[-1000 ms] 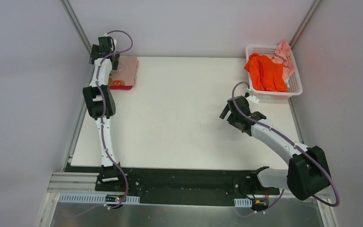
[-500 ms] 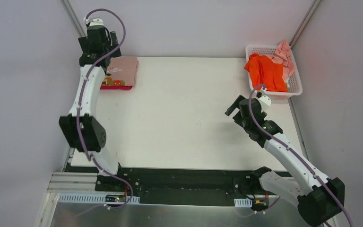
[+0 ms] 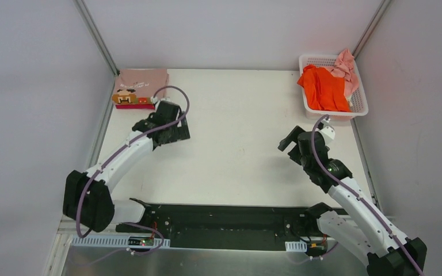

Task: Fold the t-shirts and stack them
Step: Reset both arms

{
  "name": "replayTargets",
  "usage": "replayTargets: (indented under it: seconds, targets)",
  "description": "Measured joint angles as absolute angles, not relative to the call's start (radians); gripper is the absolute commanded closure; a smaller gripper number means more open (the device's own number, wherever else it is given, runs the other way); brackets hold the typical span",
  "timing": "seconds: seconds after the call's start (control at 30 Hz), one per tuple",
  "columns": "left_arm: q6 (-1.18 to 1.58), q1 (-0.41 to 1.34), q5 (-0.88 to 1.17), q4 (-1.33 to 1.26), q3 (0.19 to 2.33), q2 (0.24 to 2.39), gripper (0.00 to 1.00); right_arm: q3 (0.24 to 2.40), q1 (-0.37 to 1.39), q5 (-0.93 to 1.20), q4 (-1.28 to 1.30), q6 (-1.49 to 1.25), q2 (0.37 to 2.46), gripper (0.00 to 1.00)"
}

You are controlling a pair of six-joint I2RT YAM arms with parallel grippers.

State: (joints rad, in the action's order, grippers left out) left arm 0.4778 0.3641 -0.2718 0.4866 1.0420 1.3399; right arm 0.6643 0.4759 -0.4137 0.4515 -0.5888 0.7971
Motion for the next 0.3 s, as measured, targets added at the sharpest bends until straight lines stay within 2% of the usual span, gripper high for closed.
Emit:
replayTargets:
  seconds: [0.13, 0.3]
  targets:
    - [0.572, 0.47, -0.281, 0.51, 0.865, 1.195, 0.01, 0.63, 0.476, -0.417, 0.45, -0.584, 0.79, 0.01]
    - [0.645, 0.479, -0.304, 0.512, 0.743, 1.041, 0.01, 0.59, 0.476, -0.438, 0.428, -0.578, 0.784, 0.01]
